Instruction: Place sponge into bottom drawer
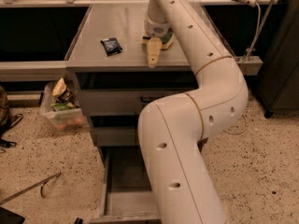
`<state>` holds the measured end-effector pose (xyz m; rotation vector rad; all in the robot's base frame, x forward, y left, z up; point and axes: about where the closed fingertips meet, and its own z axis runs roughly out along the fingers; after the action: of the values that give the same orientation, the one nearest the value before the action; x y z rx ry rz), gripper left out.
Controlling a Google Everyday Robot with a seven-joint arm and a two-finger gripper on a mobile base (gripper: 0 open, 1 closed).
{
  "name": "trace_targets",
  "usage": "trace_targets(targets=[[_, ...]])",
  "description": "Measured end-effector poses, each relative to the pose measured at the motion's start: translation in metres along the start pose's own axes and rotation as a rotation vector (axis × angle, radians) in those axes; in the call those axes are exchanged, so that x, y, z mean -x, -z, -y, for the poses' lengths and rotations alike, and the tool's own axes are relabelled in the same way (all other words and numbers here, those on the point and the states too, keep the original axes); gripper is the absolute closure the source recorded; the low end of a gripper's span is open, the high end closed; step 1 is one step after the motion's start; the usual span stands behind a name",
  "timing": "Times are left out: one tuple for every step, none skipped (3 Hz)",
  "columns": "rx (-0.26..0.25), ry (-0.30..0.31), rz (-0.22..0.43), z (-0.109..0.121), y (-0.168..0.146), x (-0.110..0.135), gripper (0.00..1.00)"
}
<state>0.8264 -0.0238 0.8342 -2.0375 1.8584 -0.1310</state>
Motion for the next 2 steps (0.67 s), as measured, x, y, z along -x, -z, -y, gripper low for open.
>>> trace_targets(targets=[[0.000, 0.000, 0.000, 0.0000, 0.0000, 0.0000, 0.65], [0.000, 0.000, 0.000, 0.0000, -0.0001, 0.0000, 0.89]])
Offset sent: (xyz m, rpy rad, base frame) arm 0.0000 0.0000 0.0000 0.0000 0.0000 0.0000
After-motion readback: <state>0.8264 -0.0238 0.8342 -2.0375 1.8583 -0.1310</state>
